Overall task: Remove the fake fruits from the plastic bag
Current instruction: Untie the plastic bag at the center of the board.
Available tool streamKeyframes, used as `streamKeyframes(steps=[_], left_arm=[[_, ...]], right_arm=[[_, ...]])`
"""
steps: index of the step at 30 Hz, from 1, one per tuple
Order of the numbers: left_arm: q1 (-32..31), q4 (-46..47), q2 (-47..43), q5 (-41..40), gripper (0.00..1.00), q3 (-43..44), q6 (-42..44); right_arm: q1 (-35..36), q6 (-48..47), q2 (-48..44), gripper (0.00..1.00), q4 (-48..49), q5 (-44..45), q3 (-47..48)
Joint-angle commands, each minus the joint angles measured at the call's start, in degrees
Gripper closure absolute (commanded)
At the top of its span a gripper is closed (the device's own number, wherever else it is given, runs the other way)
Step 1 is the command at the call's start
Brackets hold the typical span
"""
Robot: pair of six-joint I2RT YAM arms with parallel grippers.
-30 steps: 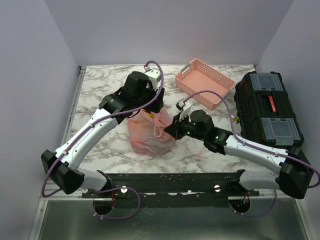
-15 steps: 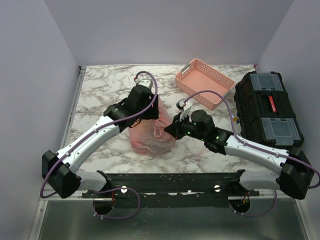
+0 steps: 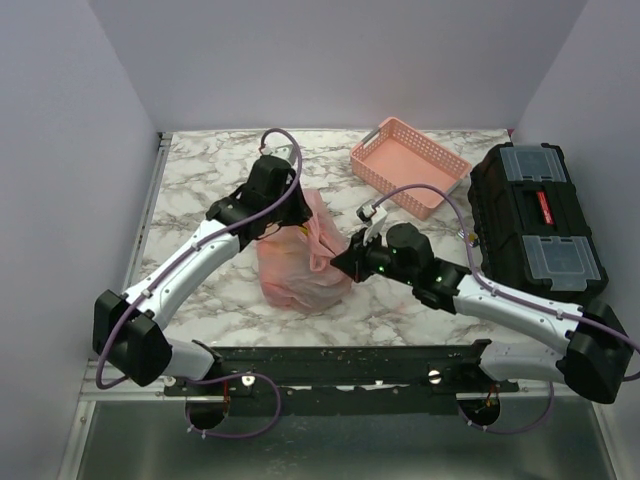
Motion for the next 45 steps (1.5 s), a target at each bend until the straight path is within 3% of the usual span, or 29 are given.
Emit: streamKeyframes(steps=[1, 10, 19, 25, 35, 40, 45], left_arm=[[5.51, 2.89, -2.65, 6.49, 1.0, 2.88, 2.07], [15.54, 0.94, -6.52, 8.23, 1.0, 2.59, 7.35], [16.65, 1.86, -9.28, 3.41, 1.0, -1.46, 13.35], [16.64, 2.2, -10.94, 5.62, 1.0, -2.54, 13.05], [16.64, 3.34, -12.64, 7.97, 1.0, -3.76, 11.95], [16.65, 3.31, -13.5, 7.06, 1.0, -4.01, 11.86], [16.64, 3.15, -13.7, 6.57, 1.0, -4.01, 11.77]], right_arm=[[0.44, 1.02, -1.32, 0.99, 0.51, -1.83, -1.83], [0.44, 2.64, 0.11, 0.99, 1.24, -3.34, -3.51], [0.44, 2.73, 3.58, 0.94, 0.39, -4.29, -0.11], [0.44, 1.97, 6.56, 0.76, 0.66, -4.21, 4.8], [0.61, -2.87, 13.0, 0.33, -2.21, -4.29, 15.26], [1.45, -7.5, 15.51, 0.21, -8.91, 2.8, 21.2], [3.32, -9.26, 16.82, 0.2, -10.69, 4.98, 23.93]])
